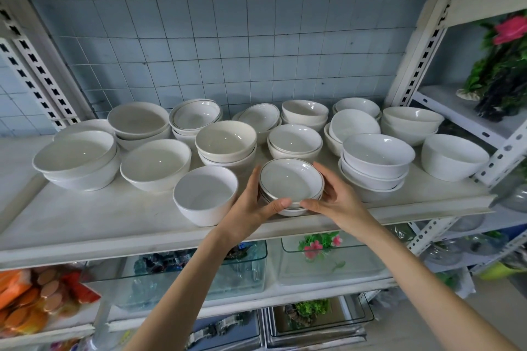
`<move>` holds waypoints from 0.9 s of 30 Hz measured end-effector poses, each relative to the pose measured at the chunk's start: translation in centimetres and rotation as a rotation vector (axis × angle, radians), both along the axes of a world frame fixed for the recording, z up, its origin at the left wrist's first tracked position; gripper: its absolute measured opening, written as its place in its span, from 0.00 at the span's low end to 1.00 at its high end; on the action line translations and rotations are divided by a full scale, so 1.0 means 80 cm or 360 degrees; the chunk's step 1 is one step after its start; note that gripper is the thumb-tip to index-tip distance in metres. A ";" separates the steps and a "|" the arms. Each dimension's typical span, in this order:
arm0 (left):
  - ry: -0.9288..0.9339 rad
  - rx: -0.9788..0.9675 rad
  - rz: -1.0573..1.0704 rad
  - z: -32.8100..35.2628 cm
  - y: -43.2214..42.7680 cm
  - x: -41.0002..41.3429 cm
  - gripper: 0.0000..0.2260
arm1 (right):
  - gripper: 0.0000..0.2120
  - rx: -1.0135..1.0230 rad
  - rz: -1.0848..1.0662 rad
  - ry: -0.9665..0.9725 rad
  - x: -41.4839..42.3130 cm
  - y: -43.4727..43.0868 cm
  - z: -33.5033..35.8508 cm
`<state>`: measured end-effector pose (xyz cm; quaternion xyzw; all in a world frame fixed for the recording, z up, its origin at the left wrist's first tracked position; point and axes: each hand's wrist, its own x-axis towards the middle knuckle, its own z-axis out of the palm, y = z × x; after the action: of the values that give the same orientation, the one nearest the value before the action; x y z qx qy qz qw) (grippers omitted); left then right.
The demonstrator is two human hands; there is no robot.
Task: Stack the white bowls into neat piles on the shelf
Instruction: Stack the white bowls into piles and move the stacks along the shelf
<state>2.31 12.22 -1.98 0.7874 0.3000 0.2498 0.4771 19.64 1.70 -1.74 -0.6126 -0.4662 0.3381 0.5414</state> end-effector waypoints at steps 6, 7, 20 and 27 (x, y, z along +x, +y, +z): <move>-0.0052 -0.0122 -0.0107 0.011 -0.013 -0.004 0.35 | 0.46 -0.0138 0.0004 -0.0045 -0.004 -0.007 0.008; -0.0036 -0.0141 -0.0111 0.012 -0.017 -0.008 0.37 | 0.49 -0.0165 0.0001 -0.0075 -0.006 -0.009 0.010; 0.0398 0.0946 0.0328 0.075 -0.018 -0.132 0.34 | 0.37 -0.0068 -0.0256 -0.1668 -0.042 -0.006 0.068; 0.0852 0.1220 0.0503 0.102 0.050 -0.184 0.40 | 0.40 -0.0159 -0.0164 -0.1815 -0.058 0.051 0.087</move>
<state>-12.44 16.22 6.18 0.8877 0.4142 0.2004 0.0157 15.04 5.81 5.21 -0.7449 -0.6373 -0.0510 0.1906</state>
